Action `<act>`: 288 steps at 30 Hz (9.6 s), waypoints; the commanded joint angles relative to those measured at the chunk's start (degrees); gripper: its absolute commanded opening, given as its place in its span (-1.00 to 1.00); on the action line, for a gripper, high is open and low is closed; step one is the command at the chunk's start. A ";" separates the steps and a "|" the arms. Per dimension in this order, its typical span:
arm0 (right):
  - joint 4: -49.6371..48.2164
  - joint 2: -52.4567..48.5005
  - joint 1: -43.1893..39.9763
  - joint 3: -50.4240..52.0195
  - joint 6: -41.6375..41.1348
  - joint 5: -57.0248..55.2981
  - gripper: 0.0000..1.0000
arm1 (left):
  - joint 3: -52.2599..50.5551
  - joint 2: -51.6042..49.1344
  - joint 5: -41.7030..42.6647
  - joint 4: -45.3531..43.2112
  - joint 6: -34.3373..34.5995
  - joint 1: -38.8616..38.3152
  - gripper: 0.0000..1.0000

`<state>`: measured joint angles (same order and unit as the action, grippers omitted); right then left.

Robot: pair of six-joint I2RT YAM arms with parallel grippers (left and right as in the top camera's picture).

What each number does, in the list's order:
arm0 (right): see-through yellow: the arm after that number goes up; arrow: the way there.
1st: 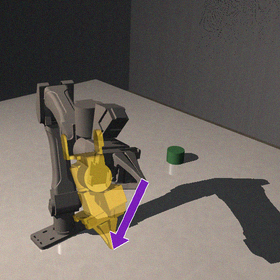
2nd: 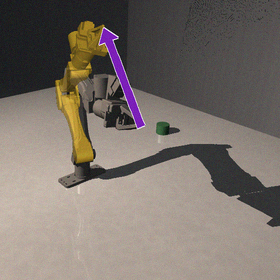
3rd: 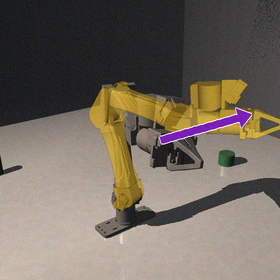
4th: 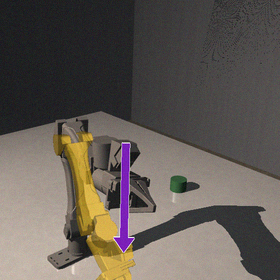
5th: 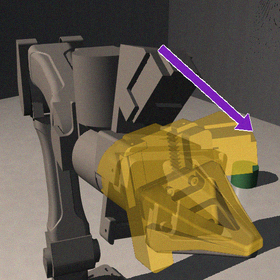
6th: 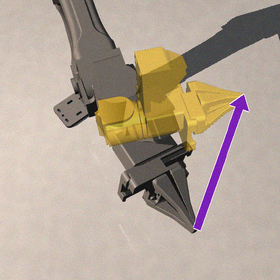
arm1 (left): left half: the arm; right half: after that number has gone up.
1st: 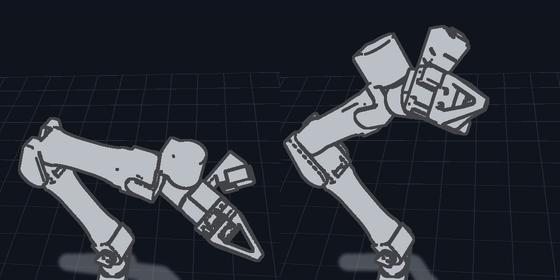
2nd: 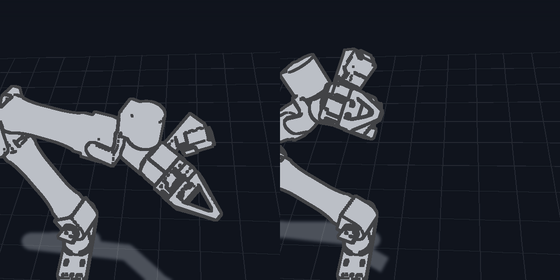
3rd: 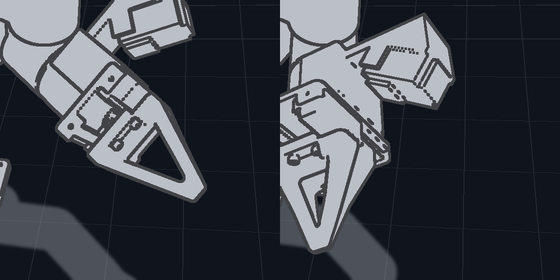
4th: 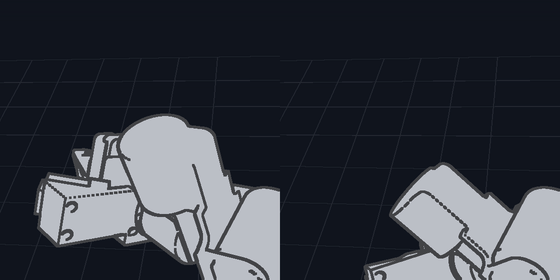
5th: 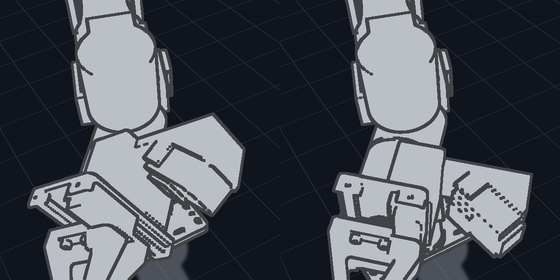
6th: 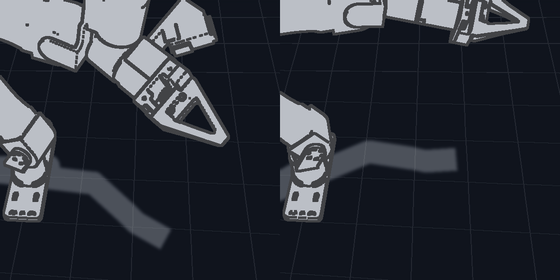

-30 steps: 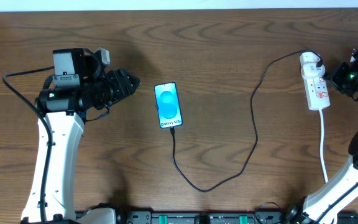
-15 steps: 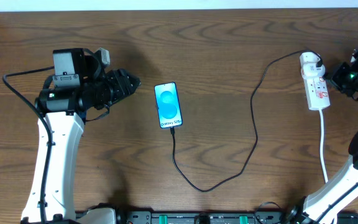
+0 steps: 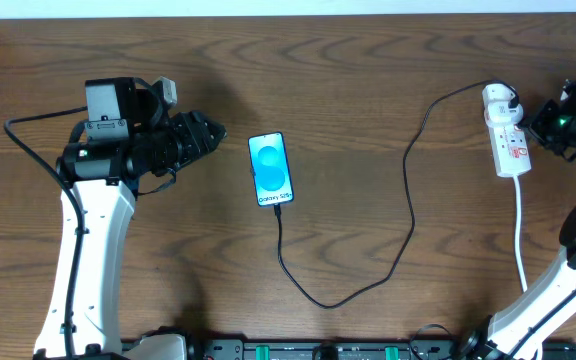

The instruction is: Plug charger to phone and switch on socket

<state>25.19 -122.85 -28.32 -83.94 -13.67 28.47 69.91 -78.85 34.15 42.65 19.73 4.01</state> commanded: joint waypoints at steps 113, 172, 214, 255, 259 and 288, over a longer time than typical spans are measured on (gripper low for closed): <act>11.02 -1.99 13.64 0.13 -9.92 5.55 -0.98 | -0.31 0.39 -0.28 1.05 0.52 -0.24 0.18; 31.19 46.84 18.56 -0.42 11.06 -2.56 -0.63 | -0.31 0.42 -0.31 1.03 0.52 -0.24 0.96; 40.13 49.46 34.95 -0.39 12.07 -17.94 0.98 | -0.31 0.42 -0.31 1.03 0.52 -0.24 0.96; -23.78 117.04 34.71 79.30 12.07 -29.68 0.98 | -0.31 0.39 -0.31 1.03 0.52 -0.24 0.96; -23.74 120.13 34.75 81.50 12.07 -29.70 0.99 | -0.31 0.39 -0.31 1.03 0.52 -0.24 0.96; -20.96 122.55 34.75 83.62 12.07 -29.83 0.99 | -0.31 0.42 -0.31 1.03 0.52 -0.24 0.96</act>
<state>4.12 -0.84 6.35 -0.56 -1.87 -0.93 69.87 -78.85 34.15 43.51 19.92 4.01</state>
